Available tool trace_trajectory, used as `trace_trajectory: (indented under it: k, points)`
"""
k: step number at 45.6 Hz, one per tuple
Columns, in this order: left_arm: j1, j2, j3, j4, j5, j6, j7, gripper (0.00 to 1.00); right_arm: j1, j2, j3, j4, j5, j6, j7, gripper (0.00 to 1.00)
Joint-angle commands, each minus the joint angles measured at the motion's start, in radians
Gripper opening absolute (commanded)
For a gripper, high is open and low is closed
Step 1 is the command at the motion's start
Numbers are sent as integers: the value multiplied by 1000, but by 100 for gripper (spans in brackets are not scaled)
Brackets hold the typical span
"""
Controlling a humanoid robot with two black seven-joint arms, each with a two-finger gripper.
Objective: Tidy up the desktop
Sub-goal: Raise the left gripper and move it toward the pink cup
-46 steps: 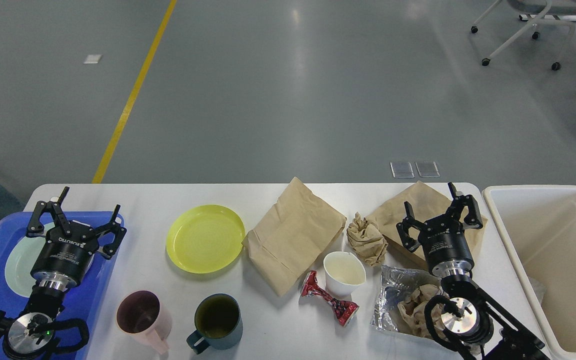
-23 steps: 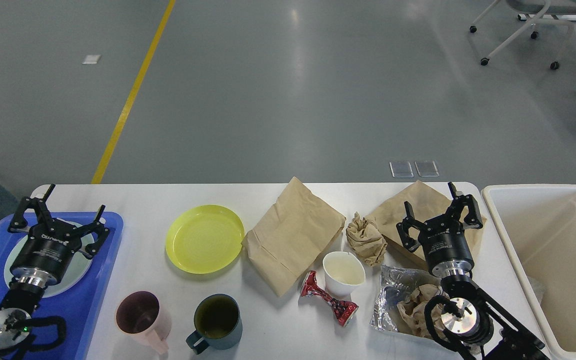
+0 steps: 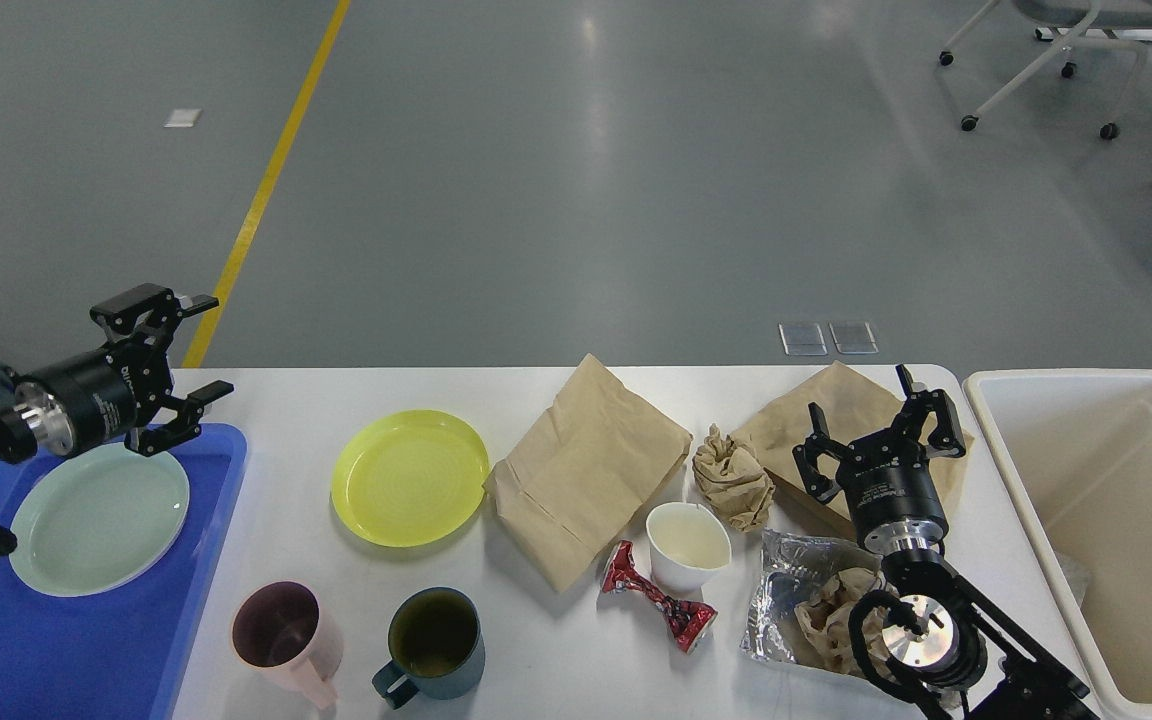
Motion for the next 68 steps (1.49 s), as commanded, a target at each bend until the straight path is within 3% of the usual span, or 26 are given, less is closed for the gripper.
trace_trajectory:
  k: [1, 6, 14, 27, 31, 37, 52, 55, 59, 62, 68]
  points:
    - [-297, -39, 406, -12, 7, -29, 6, 99, 0, 0, 0, 0, 0, 0, 0, 100]
    - [-507, -121, 614, -70, 13, -42, 8, 99, 0, 0, 0, 0, 0, -1, 0, 100]
    - [-820, -214, 747, -127, 12, -48, 5, 99, 0, 0, 0, 0, 0, -1, 0, 100]
    - [-932, -431, 784, -133, 11, -48, 6, 99, 0, 0, 0, 0, 0, -1, 0, 100]
    - [-1033, -548, 952, -177, 12, -75, 3, 99, 0, 0, 0, 0, 0, 0, 0, 100]
    - [-1263, -797, 1181, -381, -31, -163, -5, 99, 0, 0, 0, 0, 0, -1, 0, 100]
    - [-1427, -842, 1198, -673, -198, -241, 5, 99, 1, 0, 0, -2, 0, -1, 0, 100]
    - [-1467, -843, 1212, -717, -249, -256, 37, 99, 0, 0, 0, -2, 0, 1, 0, 100]
    - [-1490, -840, 1217, -766, -330, -273, 150, 99, 0, 0, 0, -2, 0, -1, 0, 100]
    - [-1495, -842, 1224, -780, -355, -279, 204, 99, 1, 0, 0, -2, 0, -1, 0, 100]
    - [-1489, -843, 1220, -780, -352, -290, 207, 99, 1, 0, 0, -2, 0, -1, 0, 100]
